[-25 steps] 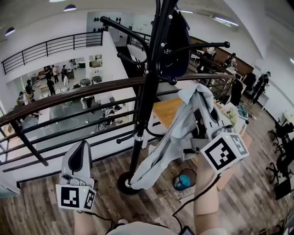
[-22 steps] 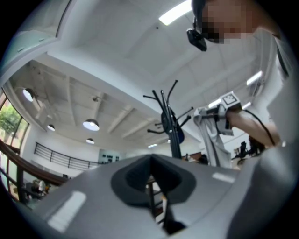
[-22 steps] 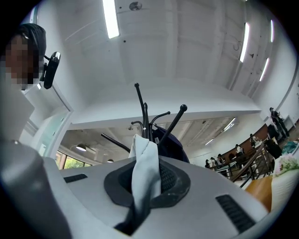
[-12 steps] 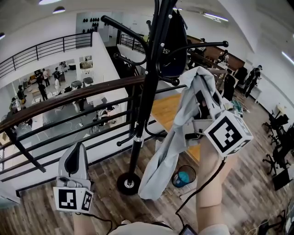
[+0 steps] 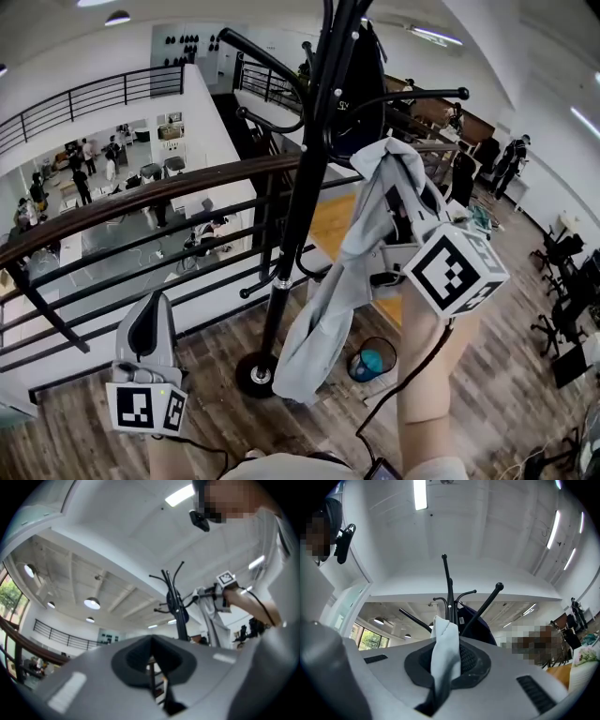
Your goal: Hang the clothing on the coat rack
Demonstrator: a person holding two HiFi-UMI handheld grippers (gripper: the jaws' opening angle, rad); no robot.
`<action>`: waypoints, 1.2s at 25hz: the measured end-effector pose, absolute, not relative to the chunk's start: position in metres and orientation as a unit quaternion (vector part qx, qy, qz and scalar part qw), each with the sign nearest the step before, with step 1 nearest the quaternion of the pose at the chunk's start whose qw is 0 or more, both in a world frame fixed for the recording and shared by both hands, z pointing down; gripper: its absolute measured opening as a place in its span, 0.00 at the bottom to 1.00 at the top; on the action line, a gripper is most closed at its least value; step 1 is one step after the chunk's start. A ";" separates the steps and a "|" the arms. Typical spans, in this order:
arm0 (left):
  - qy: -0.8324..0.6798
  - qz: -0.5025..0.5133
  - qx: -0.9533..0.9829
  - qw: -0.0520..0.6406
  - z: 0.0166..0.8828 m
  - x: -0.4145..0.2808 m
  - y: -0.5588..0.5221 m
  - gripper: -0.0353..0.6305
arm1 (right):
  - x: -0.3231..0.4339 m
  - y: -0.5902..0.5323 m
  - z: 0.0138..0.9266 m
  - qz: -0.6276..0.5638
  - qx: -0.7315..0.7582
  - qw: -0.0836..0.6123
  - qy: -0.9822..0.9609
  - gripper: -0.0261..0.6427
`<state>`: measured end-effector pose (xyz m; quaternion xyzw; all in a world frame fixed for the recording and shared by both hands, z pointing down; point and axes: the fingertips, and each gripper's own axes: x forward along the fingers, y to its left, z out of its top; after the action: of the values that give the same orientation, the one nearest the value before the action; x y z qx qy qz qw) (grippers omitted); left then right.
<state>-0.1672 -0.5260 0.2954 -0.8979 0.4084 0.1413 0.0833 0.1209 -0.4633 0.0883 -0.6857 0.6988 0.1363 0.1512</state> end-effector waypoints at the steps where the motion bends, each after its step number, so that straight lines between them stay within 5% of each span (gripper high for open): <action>1: 0.409 0.141 -0.898 0.083 0.296 -0.168 -0.526 0.07 | 0.119 -0.464 0.091 0.135 -0.685 0.147 0.700 0.05; 30: 0.421 0.136 -0.893 0.082 0.299 -0.188 -0.532 0.07 | 0.089 -0.490 0.136 0.143 -0.691 0.058 0.706 0.05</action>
<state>-0.1885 -0.5322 0.2994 -0.8930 0.4211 0.1363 0.0823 0.0895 -0.4904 0.1356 -0.6907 0.7064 0.1430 0.0583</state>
